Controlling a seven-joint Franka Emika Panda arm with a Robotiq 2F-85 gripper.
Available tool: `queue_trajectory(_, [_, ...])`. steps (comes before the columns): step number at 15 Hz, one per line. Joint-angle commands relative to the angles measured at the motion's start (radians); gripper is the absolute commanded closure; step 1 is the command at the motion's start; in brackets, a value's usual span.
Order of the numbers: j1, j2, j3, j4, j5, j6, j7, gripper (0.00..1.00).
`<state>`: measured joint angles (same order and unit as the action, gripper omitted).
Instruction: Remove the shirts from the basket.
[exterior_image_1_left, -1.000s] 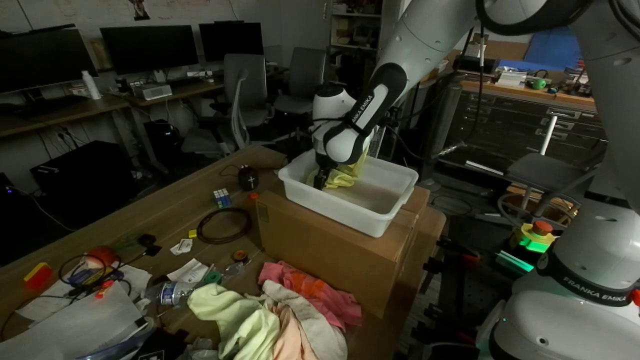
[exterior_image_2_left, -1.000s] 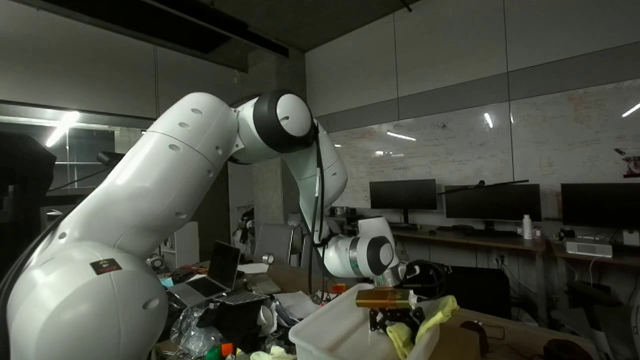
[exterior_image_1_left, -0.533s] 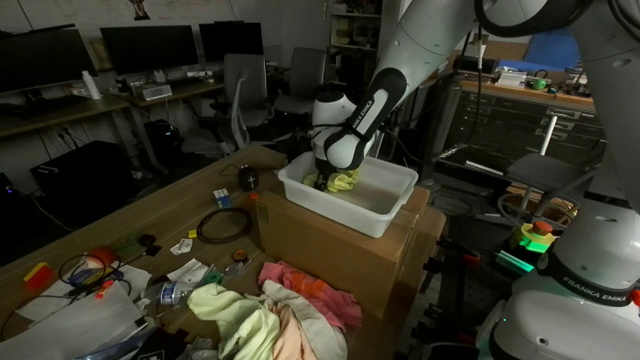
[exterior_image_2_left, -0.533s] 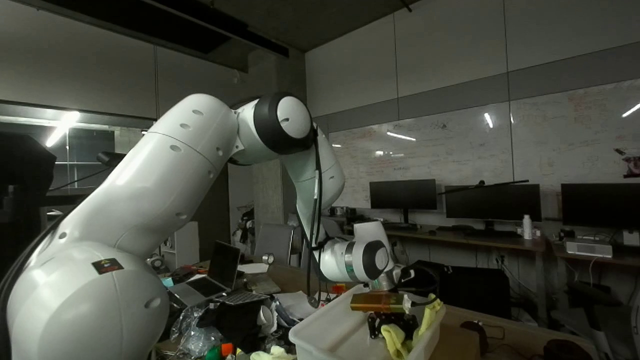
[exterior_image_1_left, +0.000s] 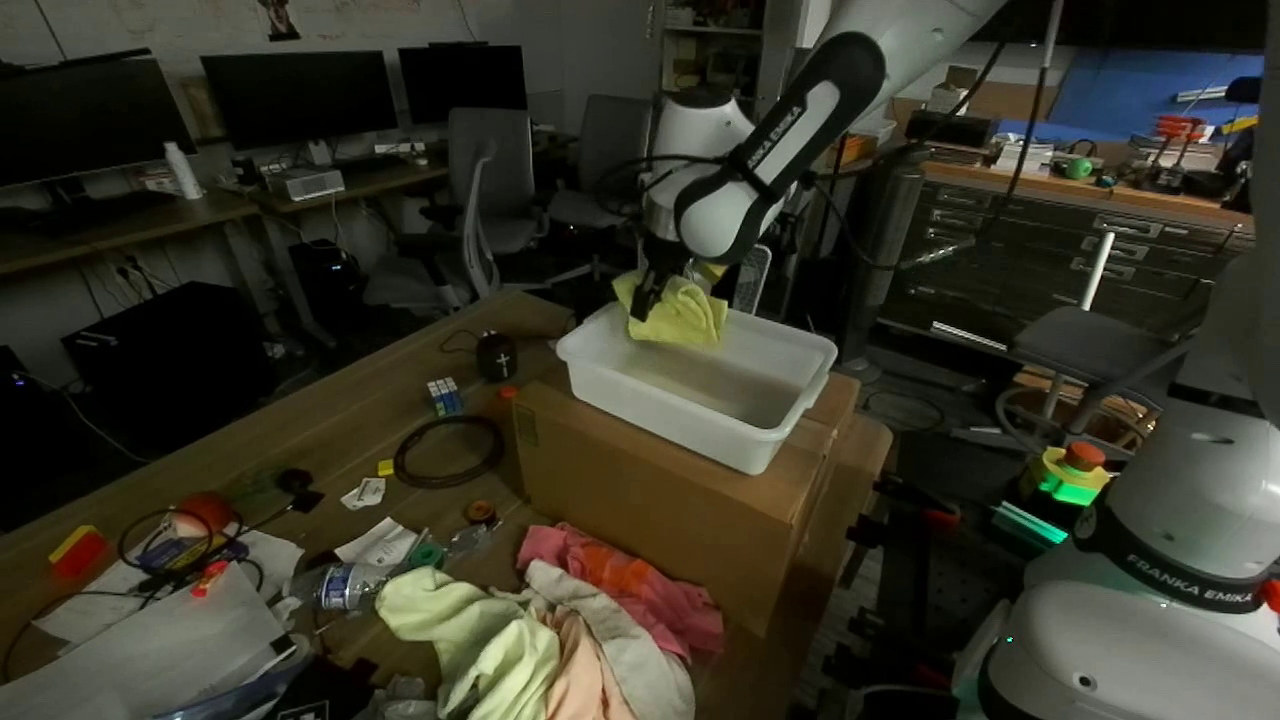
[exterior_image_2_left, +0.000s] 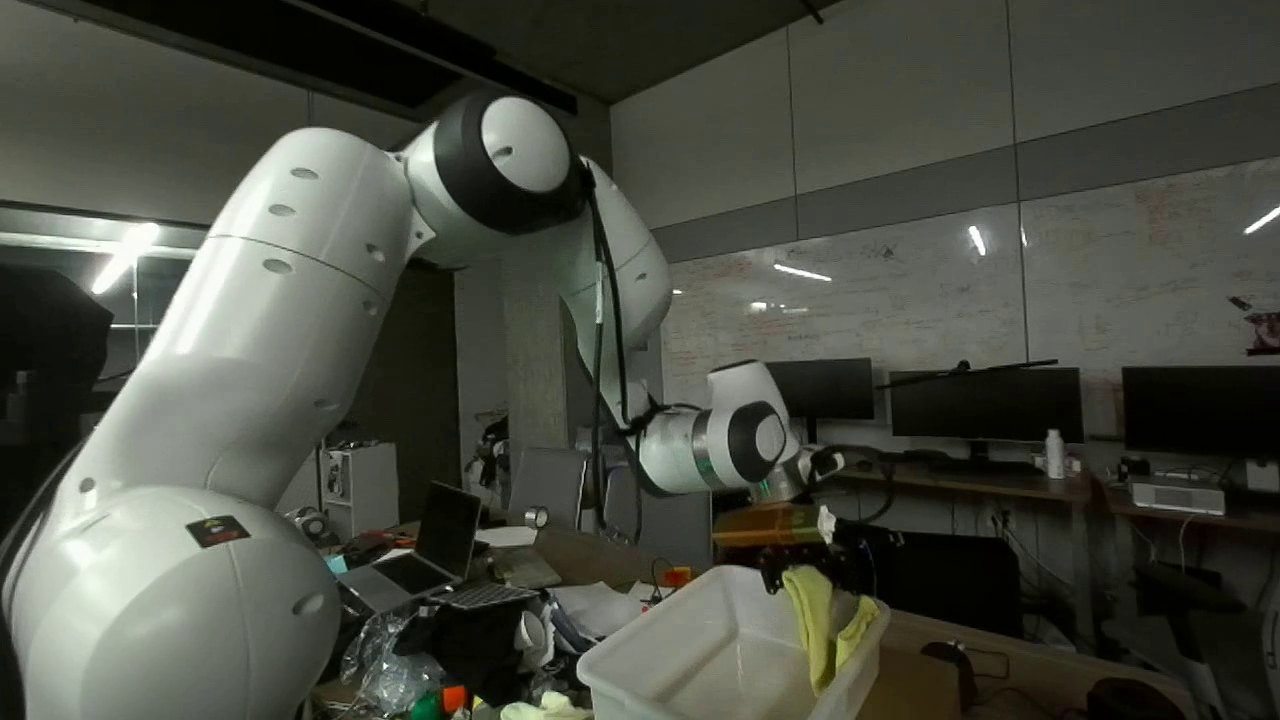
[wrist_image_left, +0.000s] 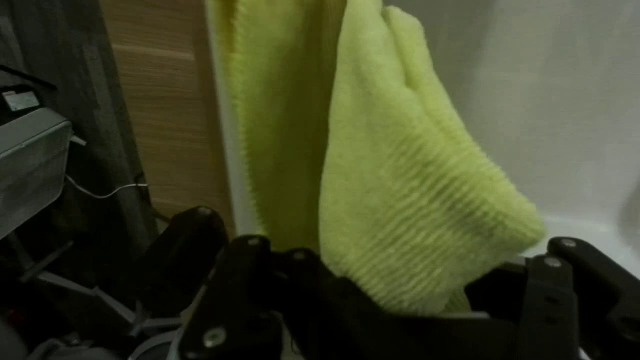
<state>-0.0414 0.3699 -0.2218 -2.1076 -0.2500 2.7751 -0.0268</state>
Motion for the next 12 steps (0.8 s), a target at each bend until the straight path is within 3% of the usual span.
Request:
queue_trajectory(1, [0.030, -0.234, -0.054, -0.143, -0.088, 0.009, 0.094, 0.99])
queue_trajectory(5, [-0.002, -0.415, -0.024, -0.226, -0.164, 0.018, 0.205, 1.00])
queue_trajectory(8, [0.020, -0.508, -0.021, -0.260, -0.188, -0.015, 0.259, 1.00])
queue_trajectory(9, [-0.025, -0.530, 0.041, -0.268, -0.164, -0.042, 0.238, 1.00])
queue_trajectory(12, [0.021, -0.572, 0.102, -0.287, -0.016, -0.186, 0.090, 1.00])
